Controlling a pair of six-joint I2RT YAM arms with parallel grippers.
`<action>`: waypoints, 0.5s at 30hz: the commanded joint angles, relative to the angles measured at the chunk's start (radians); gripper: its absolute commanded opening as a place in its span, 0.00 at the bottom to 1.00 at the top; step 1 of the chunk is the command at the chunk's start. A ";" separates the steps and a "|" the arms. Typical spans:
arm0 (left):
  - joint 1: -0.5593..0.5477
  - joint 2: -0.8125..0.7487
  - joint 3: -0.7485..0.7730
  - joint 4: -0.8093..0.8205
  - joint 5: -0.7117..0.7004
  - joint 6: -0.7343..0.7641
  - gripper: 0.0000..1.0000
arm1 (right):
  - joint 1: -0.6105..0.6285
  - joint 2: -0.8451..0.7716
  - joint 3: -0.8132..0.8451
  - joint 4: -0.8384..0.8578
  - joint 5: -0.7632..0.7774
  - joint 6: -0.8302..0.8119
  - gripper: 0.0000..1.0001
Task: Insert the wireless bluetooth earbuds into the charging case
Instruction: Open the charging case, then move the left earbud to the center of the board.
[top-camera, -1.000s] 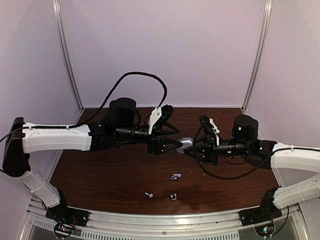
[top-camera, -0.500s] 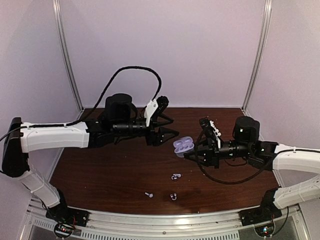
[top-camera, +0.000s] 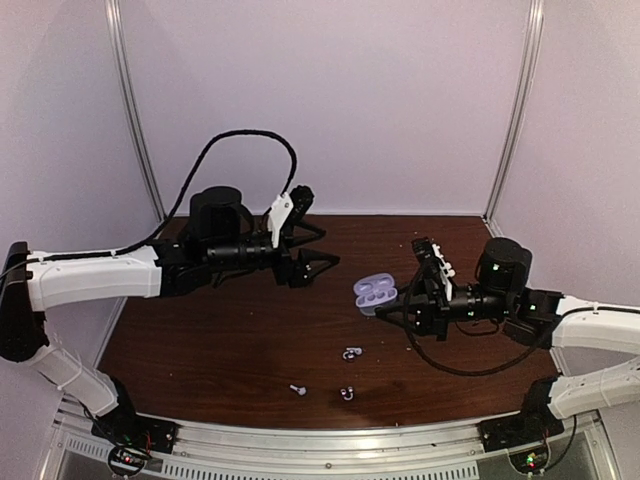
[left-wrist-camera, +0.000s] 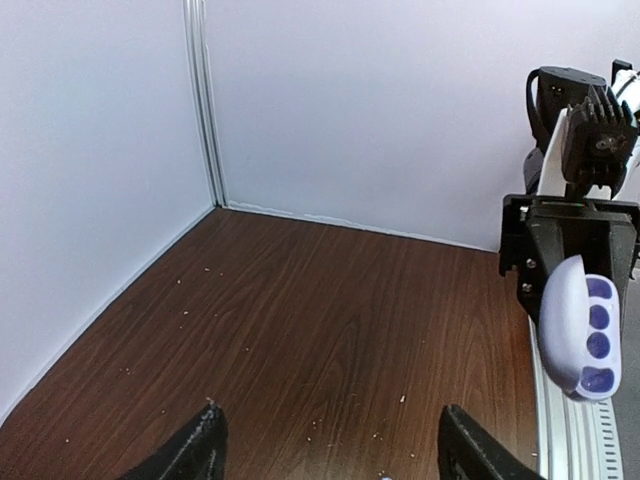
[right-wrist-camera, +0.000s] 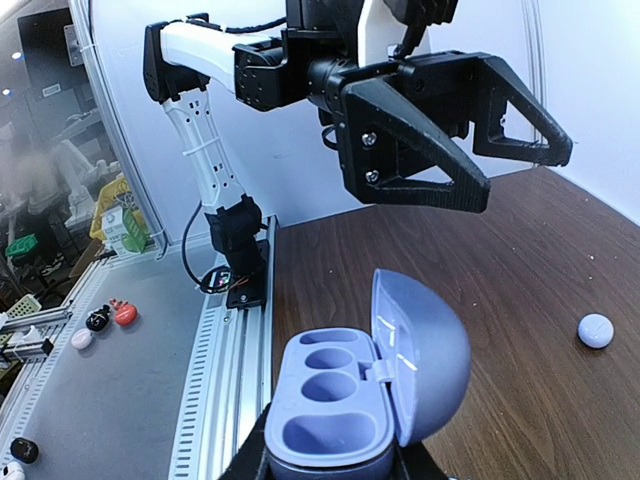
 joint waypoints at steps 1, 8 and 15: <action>0.031 -0.029 -0.027 -0.032 0.093 -0.023 0.74 | 0.003 -0.067 -0.033 0.082 0.011 -0.017 0.07; 0.032 -0.006 -0.048 -0.350 0.104 0.009 0.69 | 0.004 -0.088 -0.027 0.052 0.024 -0.031 0.06; 0.019 0.032 -0.066 -0.496 0.011 0.030 0.63 | 0.005 -0.105 -0.034 0.049 0.031 -0.025 0.06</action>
